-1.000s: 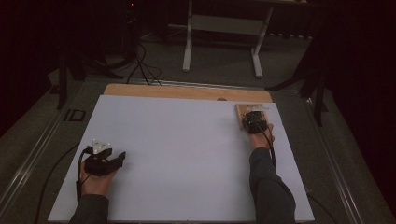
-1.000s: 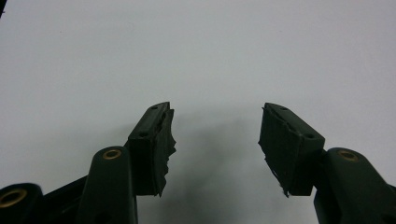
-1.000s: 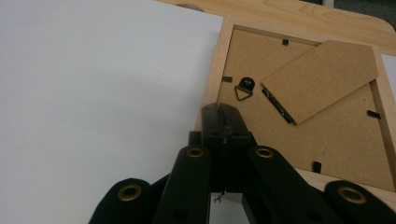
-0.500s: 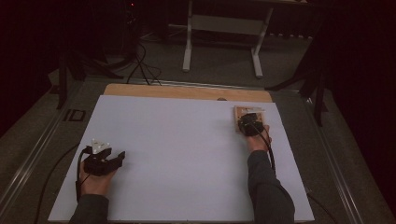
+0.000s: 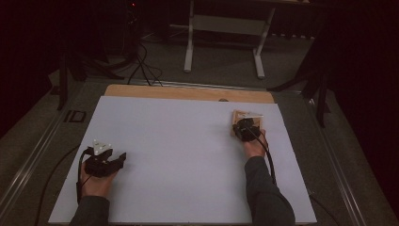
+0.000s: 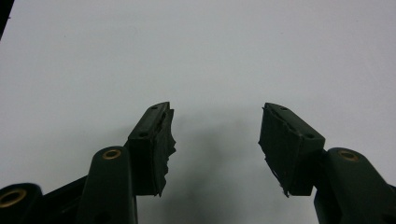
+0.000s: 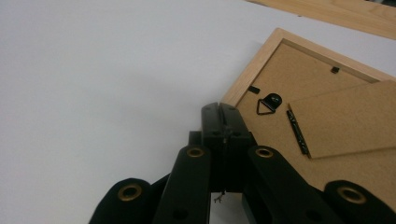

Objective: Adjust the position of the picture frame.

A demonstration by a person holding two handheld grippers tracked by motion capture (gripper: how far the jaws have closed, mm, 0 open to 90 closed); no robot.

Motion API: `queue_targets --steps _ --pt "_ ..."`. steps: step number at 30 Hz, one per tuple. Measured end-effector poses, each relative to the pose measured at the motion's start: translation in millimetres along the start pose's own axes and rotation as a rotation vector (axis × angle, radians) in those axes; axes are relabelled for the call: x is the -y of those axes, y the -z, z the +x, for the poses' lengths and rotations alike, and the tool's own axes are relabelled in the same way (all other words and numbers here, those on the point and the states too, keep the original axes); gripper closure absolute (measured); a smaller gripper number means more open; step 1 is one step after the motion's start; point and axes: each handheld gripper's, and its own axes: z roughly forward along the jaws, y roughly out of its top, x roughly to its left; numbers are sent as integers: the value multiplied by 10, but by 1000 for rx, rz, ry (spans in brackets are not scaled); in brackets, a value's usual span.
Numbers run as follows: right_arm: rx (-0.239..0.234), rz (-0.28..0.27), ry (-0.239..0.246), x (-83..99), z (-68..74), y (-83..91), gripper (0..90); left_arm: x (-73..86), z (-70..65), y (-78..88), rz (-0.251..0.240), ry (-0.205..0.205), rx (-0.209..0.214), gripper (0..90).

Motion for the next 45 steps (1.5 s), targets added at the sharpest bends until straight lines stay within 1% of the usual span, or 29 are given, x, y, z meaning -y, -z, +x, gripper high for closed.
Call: queue_targets --steps 3,4,5,6,7,13,14,18,19,21,22,23,26,29,32,34,37,41,45 --pt "-20 -2 5 4 66 4 900 -1 2 3 -1 0 1 437" --pt "-20 -2 5 4 66 4 900 -1 2 3 -1 0 1 436" --pt "-29 0 11 4 95 7 900 -1 1 1 0 0 1 436" --pt "-46 1 30 1 156 8 900 -1 0 1 -1 0 1 436" --pt "-51 -1 37 1 178 8 900 -1 -1 1 -1 -1 1 436" --pt "-90 -6 67 6 343 11 900 -4 -3 -3 0 -3 2 436" --pt "-106 -6 79 7 399 14 900 -4 -4 -5 0 -4 2 436" --pt "-121 -7 90 9 448 17 900 -6 -10 -6 0 -6 3 436" --pt "-141 -10 112 15 551 24 900 -7 -12 -4 0 -6 3 436" --pt "-145 -10 114 15 577 25 900 -8 -12 -3 0 -6 4 436" --pt "-152 -11 123 16 606 26 900 -8 -10 -3 1 -7 4 436" --pt "-164 -12 136 15 665 26 900 -8 -10 -2 0 -7 5 436" --pt "-173 -9 161 -3 712 17 900 -12 -7 4 -3 -6 6 435" --pt "-183 -12 157 -18 698 10 900 -13 3 15 -10 1 6 435" --pt "-176 -26 135 -36 638 41 900 -12 17 18 -11 6 7 435" --pt "-165 -32 129 -50 583 74 900 -12 20 19 -11 8 6 435" --pt "-143 -31 134 -63 492 133 900 -13 19 24 -12 7 6 435" --pt "-107 -18 158 -49 380 202 900 -12 20 18 -11 8 6 435" --pt "-80 -10 169 -3 306 254 900 -12 23 19 -12 11 6 435"
